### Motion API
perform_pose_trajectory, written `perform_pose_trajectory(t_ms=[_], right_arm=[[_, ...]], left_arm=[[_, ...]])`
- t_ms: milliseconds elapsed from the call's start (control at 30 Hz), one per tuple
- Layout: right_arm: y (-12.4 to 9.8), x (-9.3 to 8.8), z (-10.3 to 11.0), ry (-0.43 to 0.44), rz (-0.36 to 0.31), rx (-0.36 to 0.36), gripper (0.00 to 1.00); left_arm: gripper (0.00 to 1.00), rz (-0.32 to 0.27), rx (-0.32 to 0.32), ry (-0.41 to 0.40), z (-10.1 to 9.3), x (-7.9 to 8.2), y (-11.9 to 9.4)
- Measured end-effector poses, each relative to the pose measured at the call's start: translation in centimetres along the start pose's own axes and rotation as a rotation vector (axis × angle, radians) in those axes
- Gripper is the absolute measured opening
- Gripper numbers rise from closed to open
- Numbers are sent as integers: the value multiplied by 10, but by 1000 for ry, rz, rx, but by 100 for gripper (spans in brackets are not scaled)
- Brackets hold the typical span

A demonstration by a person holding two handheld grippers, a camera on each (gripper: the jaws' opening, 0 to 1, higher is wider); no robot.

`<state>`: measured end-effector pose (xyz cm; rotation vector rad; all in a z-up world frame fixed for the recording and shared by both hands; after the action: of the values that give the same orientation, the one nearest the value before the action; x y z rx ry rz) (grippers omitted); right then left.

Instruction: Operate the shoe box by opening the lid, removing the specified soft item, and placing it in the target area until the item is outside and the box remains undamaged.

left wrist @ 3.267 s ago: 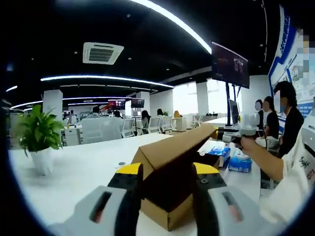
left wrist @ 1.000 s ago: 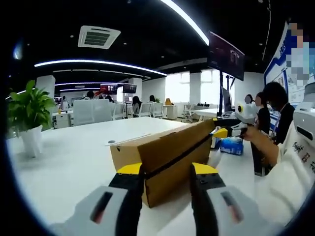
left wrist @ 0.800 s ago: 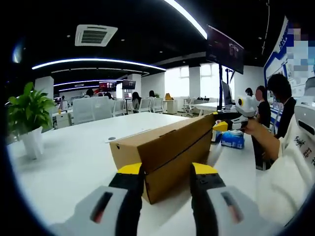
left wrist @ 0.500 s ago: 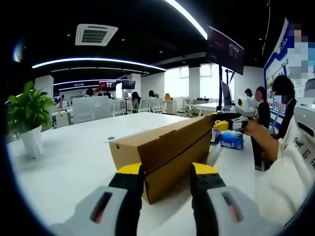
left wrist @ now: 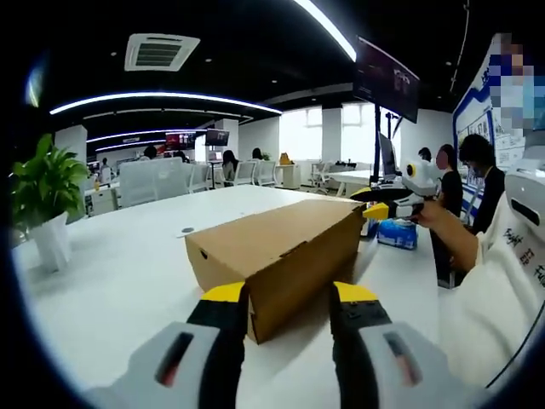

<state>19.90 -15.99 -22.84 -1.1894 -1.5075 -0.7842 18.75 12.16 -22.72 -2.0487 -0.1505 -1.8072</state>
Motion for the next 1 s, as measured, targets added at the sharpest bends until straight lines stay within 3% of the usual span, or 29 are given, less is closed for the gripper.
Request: perform_pose_trajectory(t_ms=[133, 200, 300, 400, 633, 700, 767, 900, 1000], right_arm=[[2, 3, -4, 19, -9, -23, 45], [2, 9, -7, 25, -29, -52, 44], [1, 20, -9, 85, -84, -71, 43], [3, 19, -9, 87, -75, -68, 43], [0, 16, 1, 51, -74, -29, 50], [0, 13, 0, 17, -60, -33, 53], [1, 8, 0, -47, -45, -32, 58], [-3, 8, 12, -293, -87, -6, 61], [-6, 9, 23, -457, -128, 11, 57]], left_arm=[[38, -19, 9, 13, 3, 2, 2], [37, -64, 53, 43, 11, 8, 2], [39, -106, 59, 8, 13, 11, 3], [40, -136, 70, -5, 15, 14, 4], [43, -109, 77, 9, 14, 13, 7], [46, -88, 82, 26, 13, 11, 7], [49, -46, 122, 102, 17, 12, 5], [51, 25, 154, 201, 16, 12, 5], [54, 41, 186, 260, 16, 14, 4]])
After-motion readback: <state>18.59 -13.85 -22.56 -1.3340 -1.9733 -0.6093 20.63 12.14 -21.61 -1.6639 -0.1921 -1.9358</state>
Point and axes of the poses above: the point that each gripper's makers call its tool centre point, and the gripper's own axes: y roughly forward along the fingers, z roughly to its left, x roughly out of its top, the point moved 2 cm from there along -y, roughly backward along the fingers, and after that the axes turned 15 degrees about -x, right-handed, at the moved point
